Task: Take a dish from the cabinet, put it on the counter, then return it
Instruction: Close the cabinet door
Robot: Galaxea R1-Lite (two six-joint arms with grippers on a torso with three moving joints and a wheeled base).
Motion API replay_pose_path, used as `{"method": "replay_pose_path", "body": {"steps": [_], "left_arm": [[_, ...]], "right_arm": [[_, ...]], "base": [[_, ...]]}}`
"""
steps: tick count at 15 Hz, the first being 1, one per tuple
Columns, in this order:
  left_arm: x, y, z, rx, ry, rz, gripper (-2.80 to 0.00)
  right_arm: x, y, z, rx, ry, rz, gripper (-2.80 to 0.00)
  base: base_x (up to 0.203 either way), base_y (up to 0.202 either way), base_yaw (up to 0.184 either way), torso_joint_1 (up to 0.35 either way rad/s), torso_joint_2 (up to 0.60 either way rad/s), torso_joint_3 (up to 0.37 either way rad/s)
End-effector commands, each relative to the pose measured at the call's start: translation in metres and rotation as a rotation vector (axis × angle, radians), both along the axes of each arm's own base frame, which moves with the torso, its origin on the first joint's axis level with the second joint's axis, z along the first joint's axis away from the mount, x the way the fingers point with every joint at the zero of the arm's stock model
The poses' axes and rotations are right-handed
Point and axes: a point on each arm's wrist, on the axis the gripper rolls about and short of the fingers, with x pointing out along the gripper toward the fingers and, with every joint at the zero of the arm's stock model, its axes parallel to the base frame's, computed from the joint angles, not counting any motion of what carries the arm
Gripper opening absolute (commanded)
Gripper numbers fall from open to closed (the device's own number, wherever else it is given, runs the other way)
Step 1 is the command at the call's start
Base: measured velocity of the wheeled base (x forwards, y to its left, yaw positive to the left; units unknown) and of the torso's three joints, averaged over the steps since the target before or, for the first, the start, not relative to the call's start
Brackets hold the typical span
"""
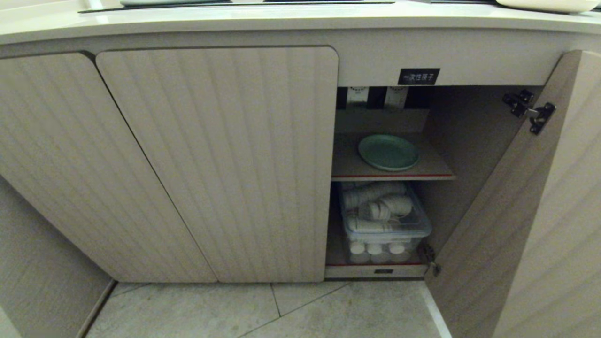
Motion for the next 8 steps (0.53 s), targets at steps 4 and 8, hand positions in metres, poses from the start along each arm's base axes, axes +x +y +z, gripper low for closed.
{"method": "replay_pose_path", "body": {"steps": [4, 8], "left_arm": [[0.0, 0.0, 0.0, -0.001, 0.0, 0.0, -2.8], [0.0, 0.0, 0.0, -0.001, 0.0, 0.0, -2.8]], "right_arm": [[-0.002, 0.0, 0.01, -0.025, -0.098, -0.007, -2.8], [-0.005, -0.001, 0.019, -0.067, -0.186, -0.063, -2.8]], "base": [[0.0, 0.0, 0.0, 0.0, 0.0, 0.0], [0.0, 0.0, 0.0, 0.0, 0.0, 0.0]]}}
